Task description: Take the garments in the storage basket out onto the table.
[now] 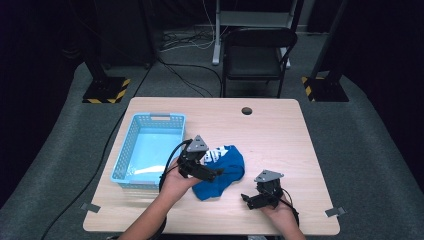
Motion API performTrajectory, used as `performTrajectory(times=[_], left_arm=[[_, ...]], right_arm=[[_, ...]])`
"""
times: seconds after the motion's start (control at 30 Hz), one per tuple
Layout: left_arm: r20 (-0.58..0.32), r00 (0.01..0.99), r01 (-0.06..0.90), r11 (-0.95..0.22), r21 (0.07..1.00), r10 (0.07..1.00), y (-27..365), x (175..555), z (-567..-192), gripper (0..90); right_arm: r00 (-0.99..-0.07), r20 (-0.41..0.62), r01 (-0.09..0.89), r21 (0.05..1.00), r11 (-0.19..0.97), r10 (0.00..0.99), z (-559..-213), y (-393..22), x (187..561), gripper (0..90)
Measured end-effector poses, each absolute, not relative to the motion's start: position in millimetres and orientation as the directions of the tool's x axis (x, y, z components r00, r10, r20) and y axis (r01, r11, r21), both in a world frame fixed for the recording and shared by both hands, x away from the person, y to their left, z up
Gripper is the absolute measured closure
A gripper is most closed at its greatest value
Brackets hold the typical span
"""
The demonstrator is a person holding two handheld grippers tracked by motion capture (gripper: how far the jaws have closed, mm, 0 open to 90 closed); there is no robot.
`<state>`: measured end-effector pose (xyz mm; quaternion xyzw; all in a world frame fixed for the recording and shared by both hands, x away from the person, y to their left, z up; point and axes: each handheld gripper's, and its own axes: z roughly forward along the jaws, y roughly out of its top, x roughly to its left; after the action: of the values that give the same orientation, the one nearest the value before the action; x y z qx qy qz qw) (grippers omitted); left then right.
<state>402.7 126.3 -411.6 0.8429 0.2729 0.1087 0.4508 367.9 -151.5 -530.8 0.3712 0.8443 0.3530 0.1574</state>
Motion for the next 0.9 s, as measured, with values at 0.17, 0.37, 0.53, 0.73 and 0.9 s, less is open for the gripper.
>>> performTrajectory(times=[0.17, 0.37, 0.53, 0.73, 0.9], left_arm=[[-0.063, 0.826, 0.364, -0.445, 0.818, 0.56, 130, 401, -412, 2.5], [-0.05, 0.826, 0.355, -0.45, 0.819, 0.561, 137, 396, -411, 2.6], [-0.048, 0.822, 0.358, -0.45, 0.818, 0.567, 143, 394, -413, 2.6], [-0.05, 0.813, 0.366, -0.444, 0.818, 0.58, 156, 390, -418, 2.7], [-0.06, 0.806, 0.374, -0.428, 0.823, 0.589, 166, 387, -419, 2.7]], right_arm=[[-0.675, -0.004, 0.516, 0.713, 0.475, 0.738, -531, -152, 368, 0.0], [-0.674, -0.003, 0.516, 0.713, 0.474, 0.739, -531, -152, 368, 0.0], [-0.673, -0.003, 0.517, 0.713, 0.474, 0.74, -531, -152, 368, 0.0], [-0.672, -0.004, 0.517, 0.713, 0.473, 0.74, -531, -152, 368, 0.0], [-0.671, -0.003, 0.518, 0.713, 0.472, 0.741, -531, -152, 368, 0.1]])
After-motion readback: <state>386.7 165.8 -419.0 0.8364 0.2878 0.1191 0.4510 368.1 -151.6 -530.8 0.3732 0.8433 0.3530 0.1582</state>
